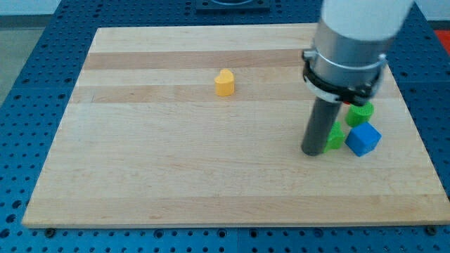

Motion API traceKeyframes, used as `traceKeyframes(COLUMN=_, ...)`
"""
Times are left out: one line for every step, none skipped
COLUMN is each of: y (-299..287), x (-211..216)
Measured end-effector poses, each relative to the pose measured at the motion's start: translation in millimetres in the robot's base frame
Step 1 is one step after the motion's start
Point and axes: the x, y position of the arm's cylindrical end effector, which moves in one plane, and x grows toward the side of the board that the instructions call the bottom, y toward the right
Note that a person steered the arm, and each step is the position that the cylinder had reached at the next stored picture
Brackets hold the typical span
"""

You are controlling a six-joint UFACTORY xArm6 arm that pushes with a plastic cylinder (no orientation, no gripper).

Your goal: Slide the green star towards the yellow heart

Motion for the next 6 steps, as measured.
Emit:
traceKeyframes(y=15.2, x=29.0)
traceKeyframes(y=57.9, x=39.9)
traceKeyframes(y=144.6, x=26.6)
traceKeyframes(y=156.3, x=-16.8)
traceKeyframes(y=116.0, x=-23.1)
traceKeyframes(y=82.3, x=-20.5)
